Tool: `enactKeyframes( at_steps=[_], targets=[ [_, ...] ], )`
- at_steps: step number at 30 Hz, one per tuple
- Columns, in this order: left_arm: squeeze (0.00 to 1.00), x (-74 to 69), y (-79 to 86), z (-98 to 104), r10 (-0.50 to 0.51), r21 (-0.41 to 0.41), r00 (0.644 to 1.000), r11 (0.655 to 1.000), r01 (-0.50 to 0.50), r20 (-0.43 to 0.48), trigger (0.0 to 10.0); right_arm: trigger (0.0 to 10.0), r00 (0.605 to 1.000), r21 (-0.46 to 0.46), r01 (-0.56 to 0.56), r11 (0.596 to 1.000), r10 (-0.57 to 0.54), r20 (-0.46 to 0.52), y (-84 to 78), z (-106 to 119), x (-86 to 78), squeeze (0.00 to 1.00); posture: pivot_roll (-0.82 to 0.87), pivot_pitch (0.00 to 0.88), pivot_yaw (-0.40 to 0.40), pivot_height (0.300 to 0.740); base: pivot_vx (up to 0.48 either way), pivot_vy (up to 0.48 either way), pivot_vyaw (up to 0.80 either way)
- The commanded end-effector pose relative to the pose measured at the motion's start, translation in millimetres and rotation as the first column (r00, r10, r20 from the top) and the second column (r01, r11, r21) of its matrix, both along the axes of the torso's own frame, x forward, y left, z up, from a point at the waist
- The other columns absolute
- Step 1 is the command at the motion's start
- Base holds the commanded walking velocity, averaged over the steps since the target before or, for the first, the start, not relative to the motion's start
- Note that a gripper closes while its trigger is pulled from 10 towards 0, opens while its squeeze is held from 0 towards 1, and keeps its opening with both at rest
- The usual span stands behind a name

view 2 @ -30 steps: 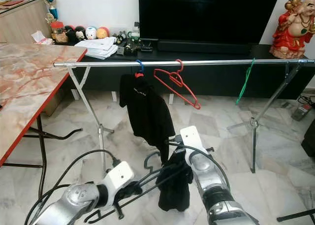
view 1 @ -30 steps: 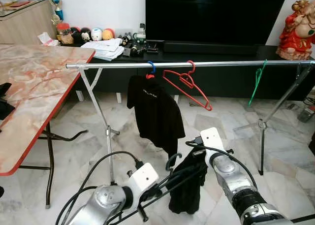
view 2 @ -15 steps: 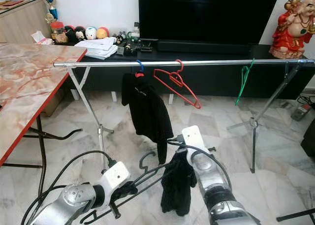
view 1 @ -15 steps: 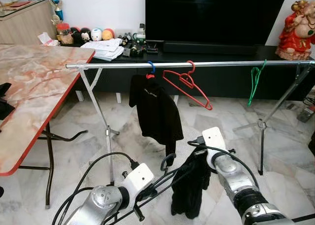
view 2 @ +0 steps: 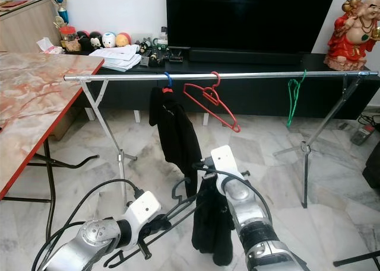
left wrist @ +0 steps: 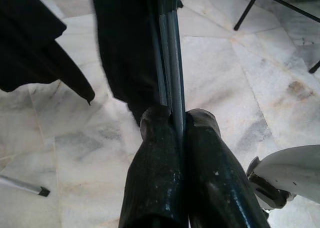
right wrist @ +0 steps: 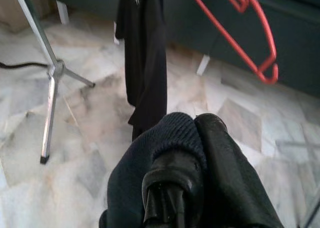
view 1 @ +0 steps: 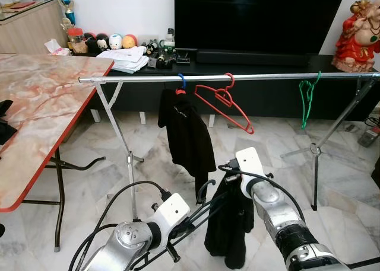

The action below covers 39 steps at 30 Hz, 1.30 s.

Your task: Hang hanger

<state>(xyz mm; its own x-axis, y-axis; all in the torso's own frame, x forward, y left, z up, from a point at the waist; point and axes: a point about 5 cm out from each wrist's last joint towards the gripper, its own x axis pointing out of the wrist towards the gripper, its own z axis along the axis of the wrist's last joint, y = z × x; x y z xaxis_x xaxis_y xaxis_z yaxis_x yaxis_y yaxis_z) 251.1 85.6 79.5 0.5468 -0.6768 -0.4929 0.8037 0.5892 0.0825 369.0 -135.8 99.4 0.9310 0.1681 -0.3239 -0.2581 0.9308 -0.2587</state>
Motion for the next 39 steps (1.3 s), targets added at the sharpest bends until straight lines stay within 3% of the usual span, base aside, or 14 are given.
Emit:
enactKeyframes(
  at_steps=[1, 5, 7, 9, 10, 14, 18, 23, 25, 27, 31, 32, 36, 39],
  targets=[
    [0.00, -1.6, -7.0, 2, -0.040, -0.013, 0.999, 0.999, 0.040, 0.006, 10.0, 10.0, 0.995, 0.050, -0.062, 0.997, 0.058, 0.083, 14.1, 29, 8.0, 0.00, 0.05, 0.000, -0.035, 0.740, 0.000, 0.000, 0.00],
    [0.00, -0.6, -10.5, 2, -0.061, -0.026, 0.998, 0.998, 0.061, 0.001, 10.0, 10.0, 0.986, 0.094, -0.145, 0.985, 0.136, 0.098, 26.6, 39, 4.7, 0.00, 0.04, 0.000, -0.033, 0.740, 0.000, 0.000, 0.00],
    [0.00, 0.4, -13.7, 2, -0.068, -0.040, 0.998, 0.997, 0.068, -0.002, 10.0, 10.0, 0.979, 0.065, -0.180, 0.982, 0.172, 0.106, 28.7, 39, 1.9, 0.00, 0.04, 0.000, -0.032, 0.740, 0.000, 0.000, 0.00],
    [0.00, 1.0, -14.6, 2, -0.068, -0.040, 0.998, 0.997, 0.068, -0.001, 10.0, 10.0, 0.980, 0.050, -0.176, 0.983, 0.171, 0.100, 27.3, 37, 1.5, 0.00, 0.04, 0.000, -0.032, 0.740, 0.000, 0.000, 0.00],
    [0.00, 6.9, -13.7, 1, -0.021, -0.022, 1.000, 1.000, 0.021, 0.020, 10.0, 10.0, 0.985, 0.002, -0.155, 0.988, 0.155, 0.072, 21.0, 30, -0.6, 0.00, 0.04, 0.000, -0.032, 0.740, 0.000, 0.000, 0.00],
    [0.00, 23.4, -4.4, 4, 0.125, -0.003, 0.989, 0.992, -0.125, 0.080, 10.0, 10.0, 0.996, -0.026, -0.079, 0.997, 0.080, 0.028, 8.3, 19, -3.1, 0.00, 0.04, 0.000, -0.034, 0.740, 0.000, 0.000, 0.00],
    [0.00, 27.7, 2.6, 7, 0.175, -0.013, 0.980, 0.984, -0.175, 0.094, 10.0, 10.0, 1.000, -0.075, 0.002, 0.997, 0.000, 0.019, -5.7, 12, -4.4, 0.00, 0.05, 0.000, -0.033, 0.740, 0.000, 0.000, 0.00],
    [0.00, 26.5, 2.7, 6, 0.163, -0.020, 0.983, 0.987, -0.161, 0.090, 10.0, 10.0, 0.999, -0.064, -0.028, 0.998, 0.029, 0.023, -0.6, 13, -5.6, 0.00, 0.04, 0.000, -0.031, 0.740, 0.000, 0.000, 0.00],
    [0.00, 25.7, 1.3, 5, 0.154, -0.024, 0.984, 0.988, -0.153, 0.084, 10.0, 10.0, 0.997, -0.033, -0.066, 0.997, 0.067, 0.028, 7.9, 17, -6.5, 0.00, 0.04, 0.000, -0.029, 0.740, 0.000, 0.000, 0.00],
    [0.00, 24.6, -2.3, 4, 0.147, -0.024, 0.986, 0.989, -0.146, 0.080, 10.0, 10.0, 0.989, 0.106, -0.143, 0.984, 0.137, 0.061, 31.9, 36, -11.2, 0.00, 0.04, 0.000, -0.031, 0.740, 0.000, 0.000, 0.00],
    [0.00, 24.6, -4.9, 3, 0.147, -0.020, 0.986, 0.989, -0.146, 0.078, 10.0, 10.0, 0.986, 0.298, -0.164, 0.941, 0.145, 0.085, 53.0, 55, -23.1, 0.00, 0.04, 0.000, -0.035, 0.740, 0.000, 0.000, 0.00],
    [0.00, 24.6, -5.3, 2, 0.148, -0.016, 0.986, 0.989, -0.148, 0.076, 10.0, 10.0, 0.986, 0.307, -0.163, 0.938, 0.143, 0.086, 55.4, 56, -26.5, 0.00, 0.04, 0.000, -0.035, 0.740, 0.000, 0.000, 0.00],
    [0.00, 25.2, -5.4, 1, 0.156, -0.014, 0.985, 0.988, -0.156, 0.072, 10.0, 10.0, 0.996, 0.251, -0.087, 0.964, 0.080, 0.040, 46.3, 38, -31.4, 0.00, 0.03, 0.000, -0.027, 0.740, 0.000, 0.000, 0.00],
    [0.00, 25.9, -4.4, 0, 0.165, -0.006, 0.983, 0.986, -0.165, 0.075, 10.0, 10.0, 0.999, 0.150, 0.052, 0.987, -0.050, -0.018, 21.0, 16, -31.3, 0.00, 0.04, 0.000, -0.025, 0.740, 0.000, 0.000, 0.00]
  ],
)
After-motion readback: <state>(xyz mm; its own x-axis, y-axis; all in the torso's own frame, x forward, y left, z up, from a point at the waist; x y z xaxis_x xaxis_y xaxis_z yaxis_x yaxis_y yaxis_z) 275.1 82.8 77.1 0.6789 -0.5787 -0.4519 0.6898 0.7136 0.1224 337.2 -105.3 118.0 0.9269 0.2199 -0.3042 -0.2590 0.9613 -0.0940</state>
